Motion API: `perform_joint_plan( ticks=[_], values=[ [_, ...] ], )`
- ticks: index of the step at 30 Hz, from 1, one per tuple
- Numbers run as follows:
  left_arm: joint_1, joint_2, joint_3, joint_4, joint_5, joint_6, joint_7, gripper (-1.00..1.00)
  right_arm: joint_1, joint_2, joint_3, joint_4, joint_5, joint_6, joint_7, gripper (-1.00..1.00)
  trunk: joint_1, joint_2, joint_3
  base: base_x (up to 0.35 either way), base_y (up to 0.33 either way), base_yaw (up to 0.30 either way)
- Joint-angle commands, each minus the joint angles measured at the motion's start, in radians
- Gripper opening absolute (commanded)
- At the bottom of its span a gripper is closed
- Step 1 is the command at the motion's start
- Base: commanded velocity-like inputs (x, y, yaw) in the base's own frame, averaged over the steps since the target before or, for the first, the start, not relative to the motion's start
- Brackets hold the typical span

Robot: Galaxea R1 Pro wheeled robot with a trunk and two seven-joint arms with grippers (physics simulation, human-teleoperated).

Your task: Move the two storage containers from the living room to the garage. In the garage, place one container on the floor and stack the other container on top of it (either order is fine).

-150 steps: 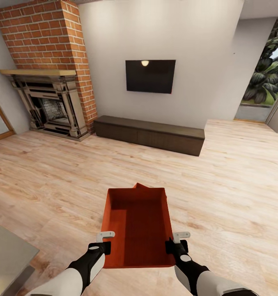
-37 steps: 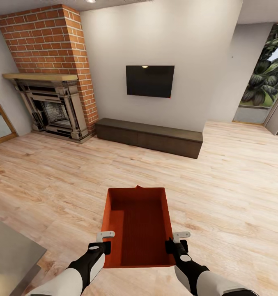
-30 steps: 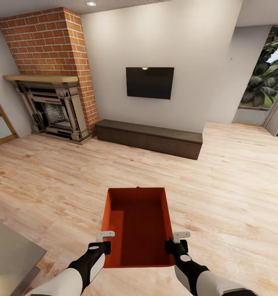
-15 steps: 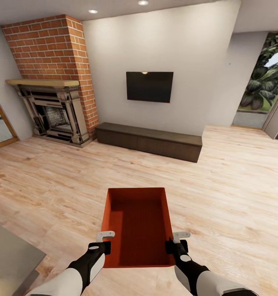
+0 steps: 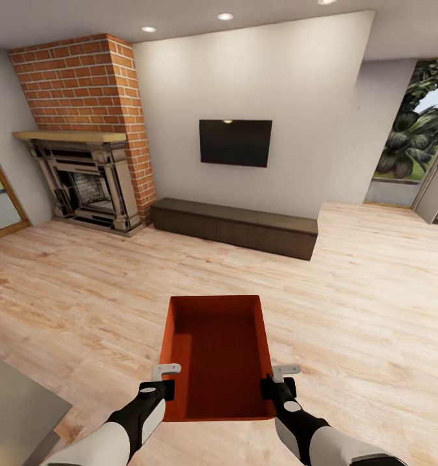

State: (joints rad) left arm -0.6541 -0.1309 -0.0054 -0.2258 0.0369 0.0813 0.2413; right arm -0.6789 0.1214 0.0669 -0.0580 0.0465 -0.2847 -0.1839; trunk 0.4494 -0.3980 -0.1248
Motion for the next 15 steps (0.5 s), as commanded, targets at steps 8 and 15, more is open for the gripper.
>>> perform_joint_plan(
  ticks=[8,15],
  values=[
    [-0.001,-0.002,0.033,-0.003,0.024,0.006,0.007,-1.0,-0.001,0.0,-0.012,0.001,-0.008,-0.005,-0.011,-1.0,0.001,-0.002,0.011,0.0,0.0,0.0],
    [-0.001,-0.002,0.033,-0.003,0.024,0.007,0.007,-1.0,-0.001,0.0,-0.012,0.0,-0.008,-0.005,-0.011,-1.0,0.001,-0.002,0.022,0.0,0.0,0.0]
  ],
)
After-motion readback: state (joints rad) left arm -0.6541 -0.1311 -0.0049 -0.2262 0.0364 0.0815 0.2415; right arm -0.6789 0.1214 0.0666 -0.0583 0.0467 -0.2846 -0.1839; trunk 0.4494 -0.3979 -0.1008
